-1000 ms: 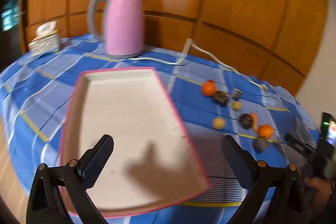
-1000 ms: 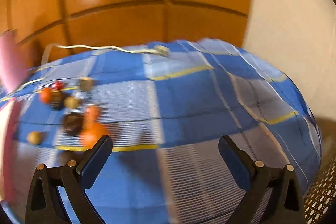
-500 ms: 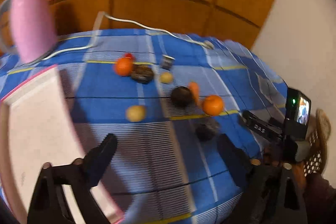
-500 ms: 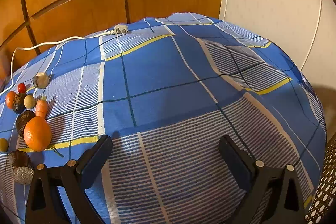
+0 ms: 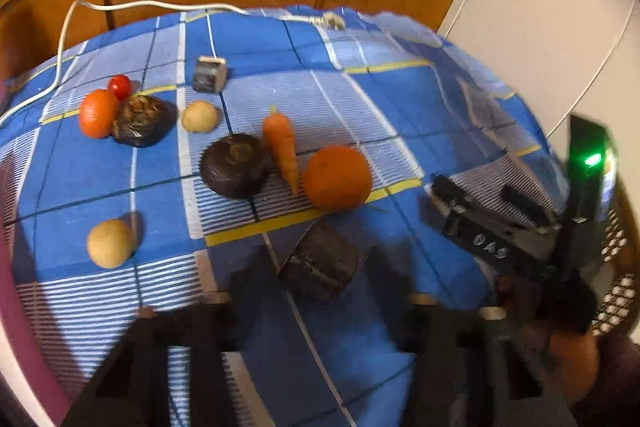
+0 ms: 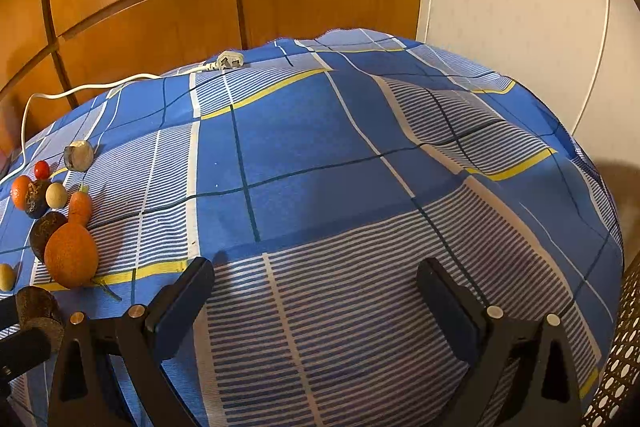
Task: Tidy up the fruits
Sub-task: 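Grasp the dark cylindrical root slice with the left gripper, then carry the root slice over the tray and open the left gripper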
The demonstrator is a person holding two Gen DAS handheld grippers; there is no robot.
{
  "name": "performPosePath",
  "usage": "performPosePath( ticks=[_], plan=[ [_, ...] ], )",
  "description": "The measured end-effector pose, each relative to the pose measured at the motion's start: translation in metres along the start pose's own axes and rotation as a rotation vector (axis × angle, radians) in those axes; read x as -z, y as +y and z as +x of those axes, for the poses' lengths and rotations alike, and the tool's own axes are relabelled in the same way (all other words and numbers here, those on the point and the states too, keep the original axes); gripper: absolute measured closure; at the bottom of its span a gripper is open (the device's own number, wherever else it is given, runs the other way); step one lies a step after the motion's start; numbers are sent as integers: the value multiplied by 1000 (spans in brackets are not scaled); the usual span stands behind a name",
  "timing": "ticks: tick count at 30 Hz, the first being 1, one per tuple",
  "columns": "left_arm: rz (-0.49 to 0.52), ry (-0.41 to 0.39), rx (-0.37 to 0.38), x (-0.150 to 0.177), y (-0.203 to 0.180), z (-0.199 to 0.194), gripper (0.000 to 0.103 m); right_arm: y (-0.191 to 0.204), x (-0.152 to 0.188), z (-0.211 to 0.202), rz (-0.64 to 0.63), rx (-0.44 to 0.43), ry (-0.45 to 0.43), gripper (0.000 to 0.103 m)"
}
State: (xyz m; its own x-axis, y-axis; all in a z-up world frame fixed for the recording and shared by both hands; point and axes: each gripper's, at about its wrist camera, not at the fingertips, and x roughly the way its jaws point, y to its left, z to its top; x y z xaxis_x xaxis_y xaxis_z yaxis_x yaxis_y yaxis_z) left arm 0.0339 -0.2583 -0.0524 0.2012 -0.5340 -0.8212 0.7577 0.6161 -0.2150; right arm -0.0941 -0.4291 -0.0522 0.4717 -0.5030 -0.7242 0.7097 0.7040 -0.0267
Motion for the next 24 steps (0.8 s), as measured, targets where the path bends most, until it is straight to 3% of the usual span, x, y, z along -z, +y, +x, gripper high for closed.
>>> performPosePath(
  ticks=[5,10,13,15,21,24],
  plan=[
    [-31,-46,39,9,4,-20,70,-1,0,0,1,-1,-1,0],
    [-200,-159,21,17,46,-77,70,-1,0,0,-1,1,0,0],
    [-319,-227,-58,28,92,-114,70,0,0,0,-3,2,1,0],
    [-387,-246,-149,39,127,-133,70,0,0,0,-4,3,1,0],
    [-515,-243,-385,71,209,-161,70,0,0,0,-6,4,5,0],
    [-582,-225,-455,85,243,-161,70,0,0,0,-7,5,9,0]
  ],
)
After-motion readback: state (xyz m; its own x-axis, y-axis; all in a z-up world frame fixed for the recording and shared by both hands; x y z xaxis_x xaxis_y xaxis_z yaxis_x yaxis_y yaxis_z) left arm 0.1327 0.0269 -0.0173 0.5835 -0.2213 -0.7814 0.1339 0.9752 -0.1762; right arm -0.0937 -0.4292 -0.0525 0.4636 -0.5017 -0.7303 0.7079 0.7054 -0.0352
